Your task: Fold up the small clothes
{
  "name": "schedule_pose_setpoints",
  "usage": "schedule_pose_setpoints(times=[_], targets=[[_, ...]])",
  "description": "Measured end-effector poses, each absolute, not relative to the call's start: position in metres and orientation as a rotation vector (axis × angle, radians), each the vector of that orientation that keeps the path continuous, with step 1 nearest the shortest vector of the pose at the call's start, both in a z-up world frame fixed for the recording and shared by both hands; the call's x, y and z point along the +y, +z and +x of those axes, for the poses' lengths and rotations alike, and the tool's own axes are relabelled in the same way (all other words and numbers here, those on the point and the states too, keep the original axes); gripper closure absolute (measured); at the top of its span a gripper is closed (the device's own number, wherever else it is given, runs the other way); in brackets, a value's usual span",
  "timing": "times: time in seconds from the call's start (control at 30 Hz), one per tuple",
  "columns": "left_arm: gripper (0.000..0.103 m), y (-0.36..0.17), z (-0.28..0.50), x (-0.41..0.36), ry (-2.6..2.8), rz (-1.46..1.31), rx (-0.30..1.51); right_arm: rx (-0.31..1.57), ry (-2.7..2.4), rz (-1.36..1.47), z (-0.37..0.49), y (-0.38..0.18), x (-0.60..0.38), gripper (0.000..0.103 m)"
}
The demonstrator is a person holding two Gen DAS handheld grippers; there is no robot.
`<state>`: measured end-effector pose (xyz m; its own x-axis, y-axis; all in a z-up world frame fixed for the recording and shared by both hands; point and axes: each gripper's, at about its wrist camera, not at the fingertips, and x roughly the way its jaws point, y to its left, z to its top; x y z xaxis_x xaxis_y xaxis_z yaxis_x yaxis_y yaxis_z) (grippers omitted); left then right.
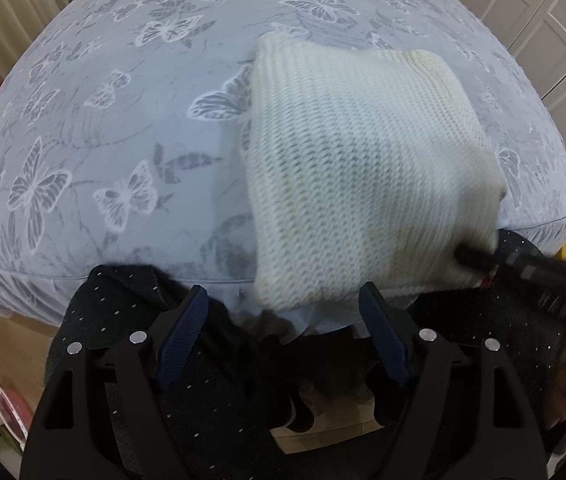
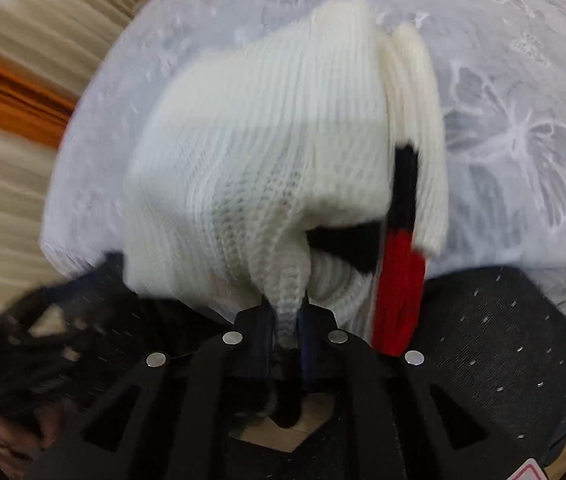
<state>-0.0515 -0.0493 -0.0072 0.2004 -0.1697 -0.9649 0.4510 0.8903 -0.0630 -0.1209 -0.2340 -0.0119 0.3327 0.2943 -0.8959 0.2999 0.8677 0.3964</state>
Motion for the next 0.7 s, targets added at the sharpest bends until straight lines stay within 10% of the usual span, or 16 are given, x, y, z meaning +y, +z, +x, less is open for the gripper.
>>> schedule_pose_setpoints(times=[0.3,0.57,0.7], targets=[[0.024,-0.001,-0.047,-0.049,-0.5,0.185,1.332,1.425,-0.113,0.408,-0.144,-0.047,-0.249,0.095],[0.019,0.023,-0.011,-0.056,-0.546,0.059,1.288,1.229,-0.116,0.503,-0.125,0.009,-0.269,0.044],[0.019,0.031,0.014,-0.063,-0.516,0.033,1.266,1.125,-0.101,0.55,-0.088,0.02,-0.282,0.041]])
